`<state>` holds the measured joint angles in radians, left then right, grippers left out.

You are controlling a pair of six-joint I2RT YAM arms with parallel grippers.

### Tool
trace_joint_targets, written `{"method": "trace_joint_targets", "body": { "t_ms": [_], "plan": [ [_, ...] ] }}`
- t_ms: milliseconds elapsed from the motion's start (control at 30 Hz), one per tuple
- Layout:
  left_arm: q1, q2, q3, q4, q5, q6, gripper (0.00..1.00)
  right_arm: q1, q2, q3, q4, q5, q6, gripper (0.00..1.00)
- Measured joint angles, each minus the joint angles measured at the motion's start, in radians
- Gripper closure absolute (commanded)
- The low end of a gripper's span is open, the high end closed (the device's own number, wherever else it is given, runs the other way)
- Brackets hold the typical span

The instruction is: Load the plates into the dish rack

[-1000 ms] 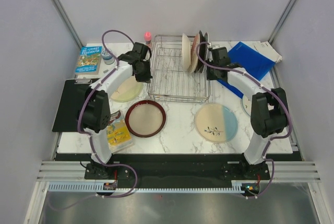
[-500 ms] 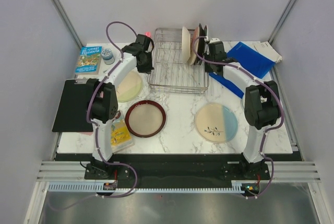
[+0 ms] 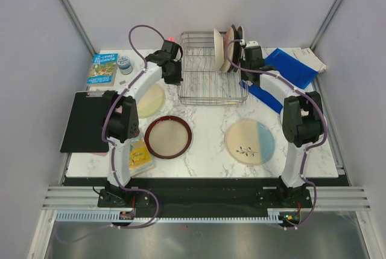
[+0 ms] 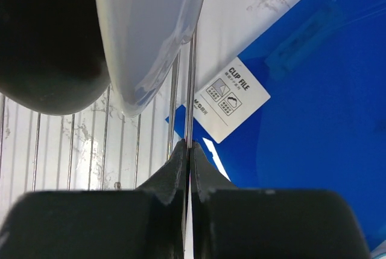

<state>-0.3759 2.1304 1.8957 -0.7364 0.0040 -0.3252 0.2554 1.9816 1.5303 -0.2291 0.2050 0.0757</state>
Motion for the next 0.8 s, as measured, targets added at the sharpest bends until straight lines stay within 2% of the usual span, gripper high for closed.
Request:
{"method": "trace_joint_targets", "body": {
  "t_ms": [33,67,100,133,233,267,300,400,533,667,800],
  "plan": [
    [-0.005,-0.003,-0.006,0.007,-0.001,-0.001,0.82,-0.004,0.000,0.000,0.001,0.000,-0.002,0.81],
    [-0.011,-0.007,-0.013,0.016,-0.003,-0.001,0.73,-0.008,0.000,0.000,0.001,-0.001,-0.006,0.69],
    [-0.015,-0.012,-0.022,0.024,-0.006,0.000,0.65,-0.012,0.000,0.000,0.000,-0.002,-0.019,0.64],
    [-0.018,-0.016,-0.031,0.033,-0.001,0.000,0.50,-0.014,0.000,0.000,-0.001,-0.005,-0.024,0.61],
    [-0.027,-0.031,-0.071,0.060,0.010,-0.005,0.27,-0.012,-0.006,-0.003,-0.005,-0.016,-0.045,0.50],
    [-0.027,-0.043,-0.092,0.063,0.016,-0.006,0.26,-0.011,-0.017,-0.010,-0.012,-0.020,-0.047,0.43],
    [-0.026,-0.058,-0.112,0.062,0.023,-0.003,0.26,-0.011,-0.032,-0.021,-0.017,-0.024,-0.053,0.40],
    [0.000,-0.163,-0.211,0.061,0.049,-0.006,0.21,-0.010,-0.146,-0.099,-0.037,-0.056,-0.082,0.37],
    [0.106,-0.390,-0.378,0.073,0.094,0.018,0.21,-0.012,-0.374,-0.211,-0.059,-0.185,-0.125,0.30],
    [0.235,-0.501,-0.487,0.045,0.180,0.113,0.23,-0.014,-0.564,-0.270,-0.095,-0.511,-0.142,0.27],
    [0.297,-0.437,-0.519,-0.035,0.251,0.201,0.25,0.000,-0.548,-0.326,-0.096,-0.790,-0.077,0.24]
  ]
}}
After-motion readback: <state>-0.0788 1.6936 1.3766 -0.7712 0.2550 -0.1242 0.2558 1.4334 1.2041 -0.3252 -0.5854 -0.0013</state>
